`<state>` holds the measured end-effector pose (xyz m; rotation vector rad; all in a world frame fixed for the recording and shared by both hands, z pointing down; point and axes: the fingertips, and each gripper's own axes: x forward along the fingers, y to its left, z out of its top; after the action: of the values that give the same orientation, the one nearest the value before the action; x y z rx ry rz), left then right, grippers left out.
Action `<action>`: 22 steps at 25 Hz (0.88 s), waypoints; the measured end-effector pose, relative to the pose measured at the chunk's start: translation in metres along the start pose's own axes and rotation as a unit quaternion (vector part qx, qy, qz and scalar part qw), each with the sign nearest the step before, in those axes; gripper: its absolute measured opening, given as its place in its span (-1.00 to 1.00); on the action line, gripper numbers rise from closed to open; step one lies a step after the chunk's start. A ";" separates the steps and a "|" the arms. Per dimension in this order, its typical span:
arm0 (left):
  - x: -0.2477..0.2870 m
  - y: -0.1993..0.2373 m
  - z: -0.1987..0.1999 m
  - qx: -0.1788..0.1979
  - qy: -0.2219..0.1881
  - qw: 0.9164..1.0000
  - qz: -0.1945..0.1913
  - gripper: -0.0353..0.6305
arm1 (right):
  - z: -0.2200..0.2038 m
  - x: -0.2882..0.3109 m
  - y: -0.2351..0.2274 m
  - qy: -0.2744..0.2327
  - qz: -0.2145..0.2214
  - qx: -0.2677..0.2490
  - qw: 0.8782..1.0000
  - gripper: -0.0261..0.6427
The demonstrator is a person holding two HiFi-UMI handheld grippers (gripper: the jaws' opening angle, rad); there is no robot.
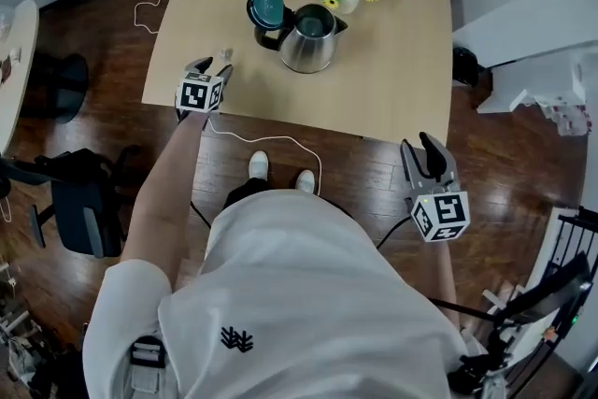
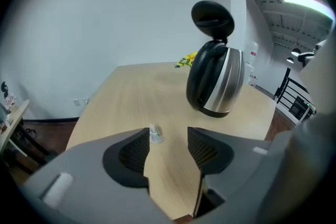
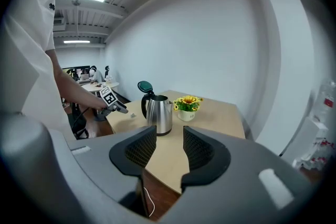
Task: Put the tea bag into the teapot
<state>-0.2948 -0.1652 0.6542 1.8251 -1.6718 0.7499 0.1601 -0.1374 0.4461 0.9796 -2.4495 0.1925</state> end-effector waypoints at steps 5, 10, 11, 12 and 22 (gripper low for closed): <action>0.039 0.016 -0.001 -0.009 0.027 1.000 -0.007 -0.20 | 0.003 0.009 0.006 0.011 -0.013 0.003 1.000 -0.45; 0.062 0.027 -0.012 -0.024 0.051 0.998 -0.007 -0.24 | 0.003 0.011 0.003 0.018 -0.031 0.008 0.999 -0.45; 0.066 0.029 -0.016 -0.026 0.055 0.998 -0.006 -0.26 | 0.003 0.011 0.002 0.018 -0.035 0.010 0.999 -0.45; 0.069 0.031 -0.018 -0.027 0.059 0.998 -0.005 -0.29 | 0.002 0.011 0.001 0.017 -0.038 0.013 0.999 -0.45; 0.073 0.031 -0.019 -0.012 0.059 0.998 -0.006 -0.79 | -0.002 0.017 0.003 0.026 -0.040 0.020 0.999 -0.45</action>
<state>-0.3209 -0.2042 0.7203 1.7376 -1.5863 0.8122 0.1487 -0.1444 0.4566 1.0742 -2.3631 0.2365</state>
